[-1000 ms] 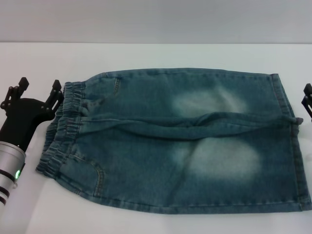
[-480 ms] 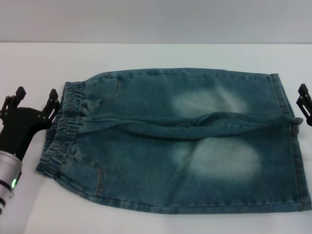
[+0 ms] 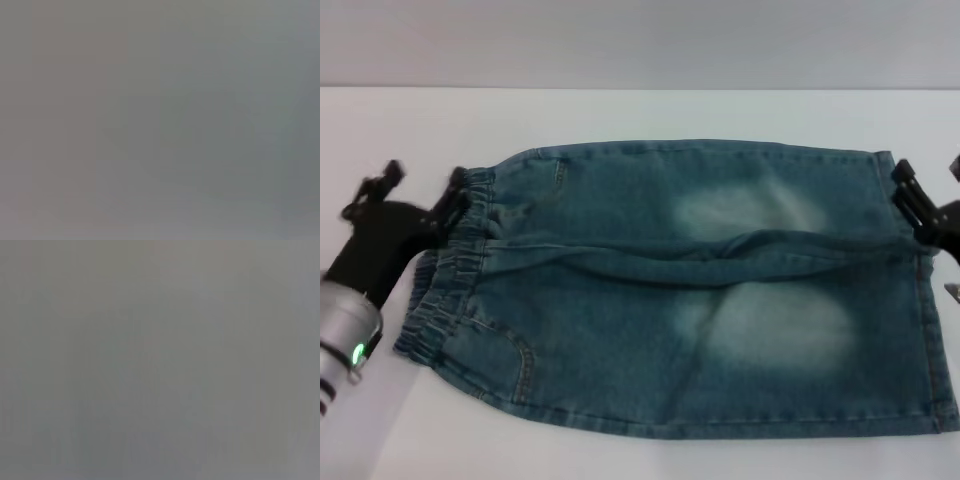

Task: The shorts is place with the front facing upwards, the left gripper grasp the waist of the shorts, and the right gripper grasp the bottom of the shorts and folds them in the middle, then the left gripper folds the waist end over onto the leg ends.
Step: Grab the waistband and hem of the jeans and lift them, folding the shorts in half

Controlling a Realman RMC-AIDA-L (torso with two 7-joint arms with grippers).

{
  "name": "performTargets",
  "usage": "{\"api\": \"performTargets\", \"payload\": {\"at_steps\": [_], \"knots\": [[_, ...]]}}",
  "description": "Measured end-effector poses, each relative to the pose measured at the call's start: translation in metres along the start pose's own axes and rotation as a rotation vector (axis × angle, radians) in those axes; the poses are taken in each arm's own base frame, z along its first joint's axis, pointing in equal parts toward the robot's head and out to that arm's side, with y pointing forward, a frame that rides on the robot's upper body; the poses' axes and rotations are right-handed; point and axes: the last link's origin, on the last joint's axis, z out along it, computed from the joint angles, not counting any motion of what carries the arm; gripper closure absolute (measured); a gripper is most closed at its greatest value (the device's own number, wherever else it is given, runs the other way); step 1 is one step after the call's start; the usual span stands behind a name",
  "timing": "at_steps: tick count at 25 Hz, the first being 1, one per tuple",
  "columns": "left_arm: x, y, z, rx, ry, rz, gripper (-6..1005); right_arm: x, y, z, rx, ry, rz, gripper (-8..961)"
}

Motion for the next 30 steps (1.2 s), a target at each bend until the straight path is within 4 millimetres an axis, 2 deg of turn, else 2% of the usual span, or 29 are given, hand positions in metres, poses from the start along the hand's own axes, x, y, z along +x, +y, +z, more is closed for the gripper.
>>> {"api": "performTargets", "payload": {"at_steps": [1,3,5,7,8,9,10,12,13,15,17,18,24,25,30], "knots": [[0.0,0.0,0.0,0.0,0.0,0.0,200,-0.003,0.0,0.003,0.007,0.02,-0.005,212],[0.017,0.001,0.018,-0.071,-0.129,-0.016,200,-0.019,0.001,0.008,0.035,0.033,-0.013,212],[0.032,0.0,0.02,-0.058,-0.167,-0.002,200,-0.042,0.002,0.013,0.082,0.043,-0.019,212],[0.032,0.0,0.02,-0.058,-0.167,-0.002,201,-0.072,0.004,0.018,0.12,0.074,-0.024,211],[0.061,-0.004,0.021,0.0,-0.22,0.032,201,-0.083,0.005,0.02,0.132,0.117,-0.031,211],[0.061,-0.004,0.021,0.0,-0.22,0.032,201,-0.096,0.006,0.023,0.141,0.145,-0.032,211],[0.092,-0.009,0.023,0.051,-0.31,0.067,201,-0.108,0.009,0.025,0.139,0.194,-0.035,211],[0.092,-0.009,0.023,0.051,-0.31,0.067,202,-0.125,0.014,0.026,0.119,0.277,-0.034,212],[0.107,-0.015,0.018,0.072,-0.386,0.095,203,-0.13,0.017,0.026,0.1,0.331,-0.02,213],[0.121,-0.024,0.005,0.063,-0.479,0.12,204,-0.138,0.025,0.023,0.067,0.424,0.011,215],[0.123,-0.025,-0.001,0.05,-0.519,0.118,205,-0.14,0.03,0.018,0.053,0.498,0.009,216],[0.126,-0.019,-0.005,0.021,-0.555,0.093,206,-0.139,0.032,0.014,0.049,0.541,0.0,216],[0.125,-0.016,-0.008,-0.004,-0.618,0.057,209,-0.138,0.038,-0.003,0.058,0.68,-0.014,216],[0.123,-0.01,-0.008,-0.042,-0.685,0.036,210,-0.137,0.037,-0.006,0.068,0.696,-0.02,216],[0.12,-0.008,-0.01,-0.03,-0.72,0.001,213,-0.125,0.035,-0.019,0.108,0.794,-0.002,216]]}}
